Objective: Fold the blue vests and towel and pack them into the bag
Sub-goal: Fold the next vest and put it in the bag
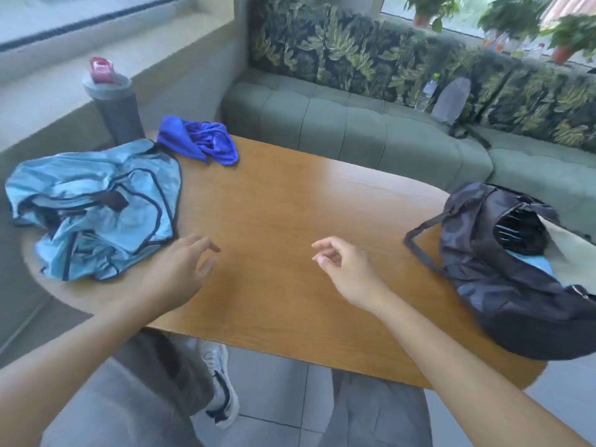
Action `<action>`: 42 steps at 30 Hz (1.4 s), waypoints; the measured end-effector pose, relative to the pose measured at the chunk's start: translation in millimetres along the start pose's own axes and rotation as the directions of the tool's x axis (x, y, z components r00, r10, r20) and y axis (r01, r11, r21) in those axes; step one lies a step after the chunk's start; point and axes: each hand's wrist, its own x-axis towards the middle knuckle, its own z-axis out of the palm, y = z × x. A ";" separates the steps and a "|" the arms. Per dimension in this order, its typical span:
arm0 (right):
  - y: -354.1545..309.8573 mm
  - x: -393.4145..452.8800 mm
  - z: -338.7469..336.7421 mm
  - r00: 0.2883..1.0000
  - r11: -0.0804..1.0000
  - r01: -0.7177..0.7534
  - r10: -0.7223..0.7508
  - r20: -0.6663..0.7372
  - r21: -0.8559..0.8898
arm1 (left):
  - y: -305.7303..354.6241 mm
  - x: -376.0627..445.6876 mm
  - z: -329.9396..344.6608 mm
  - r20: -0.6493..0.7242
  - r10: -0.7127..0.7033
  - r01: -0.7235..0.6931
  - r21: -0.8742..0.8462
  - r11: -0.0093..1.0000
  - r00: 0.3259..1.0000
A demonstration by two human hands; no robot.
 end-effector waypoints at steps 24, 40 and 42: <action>-154.2 171.5 245.8 0.977 0.974 0.128 -0.091 0.194 -0.186 | -79.3 -13.0 11.0 -0.179 -0.015 0.027 0.065 0.998 0.984; -207.8 157.4 155.2 0.943 0.938 0.311 -0.284 -0.173 0.154 | -76.6 -20.5 9.9 -0.306 0.030 -0.006 0.078 0.997 0.952; -223.8 158.1 130.7 0.935 0.905 0.326 -0.265 -0.238 0.273 | -75.7 -22.5 8.4 -0.336 0.037 -0.004 0.097 0.995 0.941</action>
